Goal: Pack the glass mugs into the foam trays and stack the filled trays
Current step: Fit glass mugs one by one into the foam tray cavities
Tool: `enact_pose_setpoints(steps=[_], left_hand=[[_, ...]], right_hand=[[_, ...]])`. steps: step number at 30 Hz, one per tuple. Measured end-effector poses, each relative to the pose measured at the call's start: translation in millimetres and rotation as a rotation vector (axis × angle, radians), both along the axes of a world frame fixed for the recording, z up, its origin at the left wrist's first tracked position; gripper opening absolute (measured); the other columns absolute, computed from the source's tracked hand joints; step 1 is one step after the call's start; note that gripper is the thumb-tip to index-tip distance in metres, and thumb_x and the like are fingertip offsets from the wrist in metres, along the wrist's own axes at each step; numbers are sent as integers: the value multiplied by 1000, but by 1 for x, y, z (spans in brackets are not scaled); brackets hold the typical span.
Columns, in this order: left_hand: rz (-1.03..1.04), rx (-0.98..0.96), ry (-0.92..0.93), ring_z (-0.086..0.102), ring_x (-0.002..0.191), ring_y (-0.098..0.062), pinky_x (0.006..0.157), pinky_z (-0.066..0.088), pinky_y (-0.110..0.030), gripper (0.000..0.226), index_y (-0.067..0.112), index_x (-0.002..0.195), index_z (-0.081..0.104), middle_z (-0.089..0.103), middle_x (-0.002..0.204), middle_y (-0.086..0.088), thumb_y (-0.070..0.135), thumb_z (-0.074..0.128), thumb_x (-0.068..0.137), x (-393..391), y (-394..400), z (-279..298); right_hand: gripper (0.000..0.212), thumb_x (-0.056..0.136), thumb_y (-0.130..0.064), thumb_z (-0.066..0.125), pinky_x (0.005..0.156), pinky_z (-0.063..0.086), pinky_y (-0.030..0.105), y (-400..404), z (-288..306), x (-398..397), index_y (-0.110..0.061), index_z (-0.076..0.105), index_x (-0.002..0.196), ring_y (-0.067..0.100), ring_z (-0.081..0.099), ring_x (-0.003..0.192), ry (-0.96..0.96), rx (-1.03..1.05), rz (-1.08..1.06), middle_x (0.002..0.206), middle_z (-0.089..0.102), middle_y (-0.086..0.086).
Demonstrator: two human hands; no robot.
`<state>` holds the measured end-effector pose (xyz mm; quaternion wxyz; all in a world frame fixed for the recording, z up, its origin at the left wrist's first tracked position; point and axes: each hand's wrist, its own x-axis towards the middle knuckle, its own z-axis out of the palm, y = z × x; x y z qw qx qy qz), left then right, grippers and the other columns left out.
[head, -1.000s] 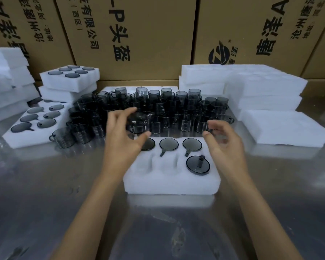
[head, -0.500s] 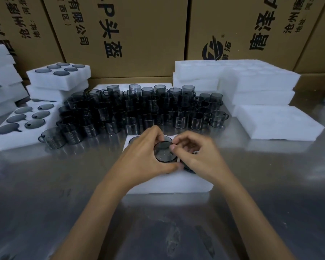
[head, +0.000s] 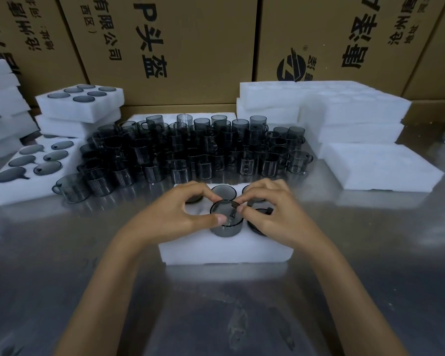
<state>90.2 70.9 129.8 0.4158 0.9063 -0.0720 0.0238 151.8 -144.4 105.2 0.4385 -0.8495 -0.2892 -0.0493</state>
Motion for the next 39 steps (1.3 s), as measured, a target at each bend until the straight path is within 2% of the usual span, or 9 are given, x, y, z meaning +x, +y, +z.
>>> enact_pose_setpoints(steps=[4,8,13,16,20,25,28,33,39], left_hand=[[23,54,16,35,133,7,117,26,-32,44,45,102,69,45,139,25,61,72,61,-2,3,3],[63,231,108,10,148,-7,120,2,-56,46,51,106,65,27,155,20,64,70,61,-1,1,-1],[51,210,170,3,147,-5,121,6,-48,38,54,106,58,22,154,22,54,76,72,5,3,-9],[45,148,158,13,141,0,111,18,-29,47,49,113,55,32,139,30,49,79,73,9,5,-13],[56,41,142,37,131,-2,109,33,-26,51,45,112,60,48,134,20,51,83,67,11,11,-14],[560,-485,-188,64,104,-17,82,49,-26,20,30,105,66,69,103,4,25,73,87,26,24,-21],[798,-325,-287,57,104,-27,84,49,-34,39,29,127,52,56,118,-10,16,63,91,42,48,-25],[938,-54,-242,33,129,-36,105,35,-41,60,30,146,38,34,138,-20,19,60,92,80,75,-16],[842,225,-199,31,126,-39,99,39,-45,50,10,139,45,31,136,-24,12,60,91,106,93,-18]], right_hand=[[10,85,-36,73,115,24,44,-4,1,2,-40,76,94,5,31,131,-5,-59,10,125,54,-21],[11,86,-42,71,111,2,31,-4,-2,1,-48,72,95,-1,12,142,41,-184,29,147,39,-23],[20,87,-42,71,106,-1,29,-1,-5,1,-52,61,100,-1,0,147,89,-205,19,157,25,-22],[35,84,-43,73,113,2,35,0,-6,2,-51,55,113,-1,1,147,94,-198,-30,156,25,-22],[44,81,-39,77,118,18,36,-2,-8,3,-44,56,119,-1,18,139,107,-98,-17,133,35,-39],[25,88,-34,71,93,39,13,-8,-12,14,-43,64,111,-10,48,117,269,383,-121,126,56,-25],[13,92,-24,65,76,45,9,-10,-24,25,-28,68,104,-13,60,89,305,593,-290,108,66,-19],[16,97,-16,54,92,51,40,-14,-41,39,-13,66,105,22,63,93,379,622,-510,103,68,1],[11,97,-16,53,71,45,22,-13,-46,44,-20,64,98,10,60,84,362,569,-464,93,65,-9]])
